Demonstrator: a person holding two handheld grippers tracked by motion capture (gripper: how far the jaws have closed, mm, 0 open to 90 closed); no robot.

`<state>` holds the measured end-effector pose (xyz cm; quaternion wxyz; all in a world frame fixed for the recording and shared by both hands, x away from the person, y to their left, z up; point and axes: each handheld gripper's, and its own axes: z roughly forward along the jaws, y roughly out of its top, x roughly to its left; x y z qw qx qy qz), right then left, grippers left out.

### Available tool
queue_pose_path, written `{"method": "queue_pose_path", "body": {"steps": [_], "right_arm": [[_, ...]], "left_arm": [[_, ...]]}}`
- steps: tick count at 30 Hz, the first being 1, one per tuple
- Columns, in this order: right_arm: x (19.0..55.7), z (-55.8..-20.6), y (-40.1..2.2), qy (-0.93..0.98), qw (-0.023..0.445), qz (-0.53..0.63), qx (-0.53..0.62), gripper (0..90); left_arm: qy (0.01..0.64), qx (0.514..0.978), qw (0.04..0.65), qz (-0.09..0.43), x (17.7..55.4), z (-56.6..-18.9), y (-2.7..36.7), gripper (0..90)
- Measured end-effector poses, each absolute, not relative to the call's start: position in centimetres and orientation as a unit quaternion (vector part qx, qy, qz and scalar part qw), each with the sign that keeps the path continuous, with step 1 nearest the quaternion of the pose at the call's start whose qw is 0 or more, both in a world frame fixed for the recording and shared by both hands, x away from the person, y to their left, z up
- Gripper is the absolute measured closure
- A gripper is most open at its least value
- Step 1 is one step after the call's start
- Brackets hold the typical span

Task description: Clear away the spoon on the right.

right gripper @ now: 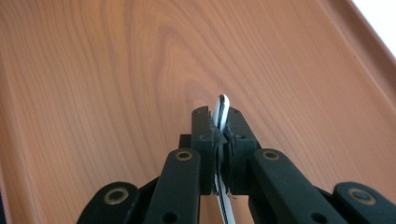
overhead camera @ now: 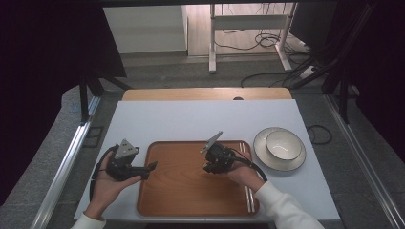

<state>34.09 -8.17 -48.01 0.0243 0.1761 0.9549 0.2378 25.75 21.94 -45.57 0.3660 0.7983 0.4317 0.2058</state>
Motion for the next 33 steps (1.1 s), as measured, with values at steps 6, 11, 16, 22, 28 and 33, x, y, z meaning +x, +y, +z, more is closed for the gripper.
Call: {"method": "queue_pose_path", "body": {"steps": [6, 11, 16, 22, 28, 33], "right_arm": [[34.2, -48.3, -8.1, 0.955, 0.028, 0.233, 0.179, 84.2], [34.3, -48.5, -8.2, 0.955, 0.028, 0.232, 0.182, 84.1], [34.4, -48.8, -8.2, 0.956, 0.028, 0.227, 0.182, 84.0], [34.4, -49.1, -8.0, 0.958, 0.028, 0.222, 0.181, 83.7], [34.4, -49.4, -8.0, 0.959, 0.035, 0.217, 0.179, 75.2], [34.4, -49.1, -8.1, 0.956, 0.047, 0.225, 0.181, 59.4]], "left_arm": [[0.431, 0.798, 0.366, 0.206, 25.8, -45.6, 21.9, 18.1], [0.43, 0.8, 0.364, 0.206, 25.7, -45.6, 21.8, 18.1], [0.431, 0.799, 0.365, 0.206, 25.7, -45.6, 21.9, 18.1], [0.43, 0.8, 0.365, 0.206, 25.7, -45.7, 21.8, 18.1], [0.431, 0.798, 0.366, 0.207, 25.7, -45.6, 21.9, 18.1], [0.43, 0.799, 0.366, 0.206, 25.7, -45.7, 21.9, 18.1]]}}
